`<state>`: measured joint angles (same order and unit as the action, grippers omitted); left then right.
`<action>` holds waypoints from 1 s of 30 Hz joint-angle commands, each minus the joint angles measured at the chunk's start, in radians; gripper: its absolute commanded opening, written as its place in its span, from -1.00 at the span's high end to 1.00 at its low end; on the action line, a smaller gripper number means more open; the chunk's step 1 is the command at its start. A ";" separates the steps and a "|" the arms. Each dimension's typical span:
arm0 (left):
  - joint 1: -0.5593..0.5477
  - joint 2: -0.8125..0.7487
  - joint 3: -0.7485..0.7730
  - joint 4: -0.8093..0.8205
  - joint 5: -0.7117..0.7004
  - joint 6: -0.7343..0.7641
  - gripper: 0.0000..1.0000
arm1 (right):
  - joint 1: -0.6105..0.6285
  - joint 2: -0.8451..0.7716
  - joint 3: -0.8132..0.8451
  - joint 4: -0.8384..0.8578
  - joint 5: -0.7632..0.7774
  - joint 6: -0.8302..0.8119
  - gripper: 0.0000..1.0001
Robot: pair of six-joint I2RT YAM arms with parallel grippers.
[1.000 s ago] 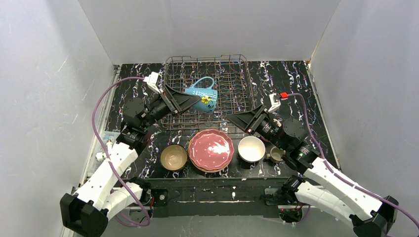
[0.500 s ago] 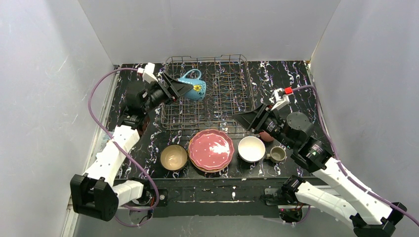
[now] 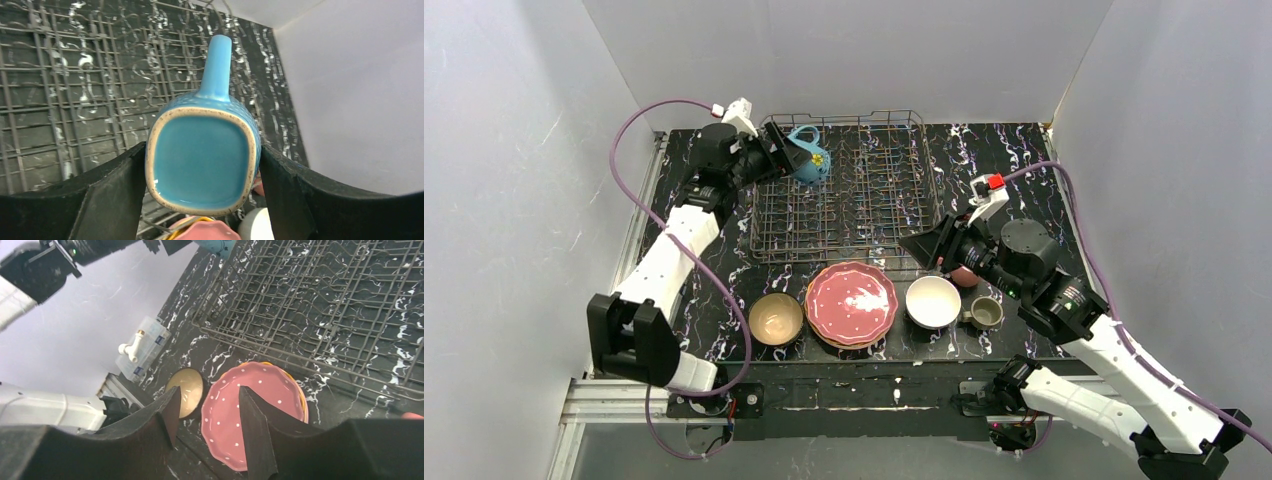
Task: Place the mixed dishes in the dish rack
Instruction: Turn the cup upside down in the dish rack.
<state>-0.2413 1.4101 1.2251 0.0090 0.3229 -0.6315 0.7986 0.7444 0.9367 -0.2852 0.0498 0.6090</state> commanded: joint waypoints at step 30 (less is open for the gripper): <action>0.003 0.652 0.642 -0.168 -0.445 0.406 1.00 | -0.002 0.053 0.089 -0.159 0.077 -0.271 -0.15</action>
<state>-0.2413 2.0575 1.7760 -0.1913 -0.0681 -0.2676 0.7986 0.7914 0.9932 -0.4694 0.1059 0.3618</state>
